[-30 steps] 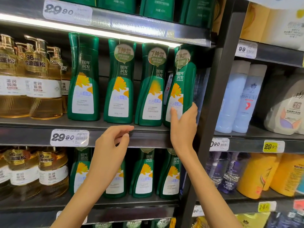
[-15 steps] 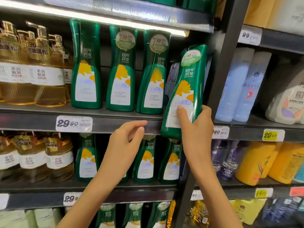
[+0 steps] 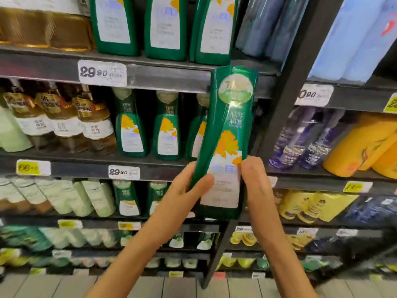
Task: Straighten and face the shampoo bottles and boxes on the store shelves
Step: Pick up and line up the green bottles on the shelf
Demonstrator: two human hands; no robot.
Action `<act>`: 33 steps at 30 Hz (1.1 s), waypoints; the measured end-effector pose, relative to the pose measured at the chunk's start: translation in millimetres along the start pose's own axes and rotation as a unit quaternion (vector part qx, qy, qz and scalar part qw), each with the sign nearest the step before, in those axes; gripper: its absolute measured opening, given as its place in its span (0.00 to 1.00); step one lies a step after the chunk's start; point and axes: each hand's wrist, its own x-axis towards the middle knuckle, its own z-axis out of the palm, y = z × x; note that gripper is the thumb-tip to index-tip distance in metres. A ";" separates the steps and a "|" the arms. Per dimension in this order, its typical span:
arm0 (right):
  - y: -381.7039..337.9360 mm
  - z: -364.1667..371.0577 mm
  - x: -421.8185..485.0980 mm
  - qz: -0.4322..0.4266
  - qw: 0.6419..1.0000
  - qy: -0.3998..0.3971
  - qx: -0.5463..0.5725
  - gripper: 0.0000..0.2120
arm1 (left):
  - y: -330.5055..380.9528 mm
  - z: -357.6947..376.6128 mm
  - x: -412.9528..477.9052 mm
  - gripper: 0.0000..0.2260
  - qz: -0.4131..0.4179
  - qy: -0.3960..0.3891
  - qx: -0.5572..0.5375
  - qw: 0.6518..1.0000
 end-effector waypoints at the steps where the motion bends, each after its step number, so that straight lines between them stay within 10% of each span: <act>1: 3.9 -3.4 2.4 0.021 1.000 -0.008 -0.005 0.17 | -8.0 -2.4 -5.8 0.14 -0.017 0.001 -0.012 1.000; 5: 18.2 -9.8 13.8 0.130 0.963 -0.085 0.220 0.34 | -35.2 -5.4 -28.3 0.14 -0.095 -0.024 -0.104 0.990; 11: 28.3 -2.1 12.1 0.169 0.915 -0.132 0.343 0.27 | -52.3 -11.6 -39.3 0.23 -0.143 -0.058 -0.182 0.971; 16: 29.6 5.1 12.7 0.096 0.950 -0.133 0.267 0.18 | -53.8 -18.2 -27.2 0.19 -0.165 0.016 -0.039 0.985; 22: 27.3 27.5 17.0 0.103 0.987 -0.072 0.103 0.32 | -47.8 -0.7 -39.8 0.27 -0.025 0.037 0.244 0.969; 25: 30.9 31.3 20.6 0.121 0.991 -0.041 0.030 0.33 | -48.2 -5.0 -39.1 0.15 -0.048 0.093 0.169 0.980; 33: 39.0 22.6 33.2 0.215 0.943 -0.204 0.155 0.16 | -52.2 -42.8 -39.5 0.20 -0.212 -0.064 -0.078 0.972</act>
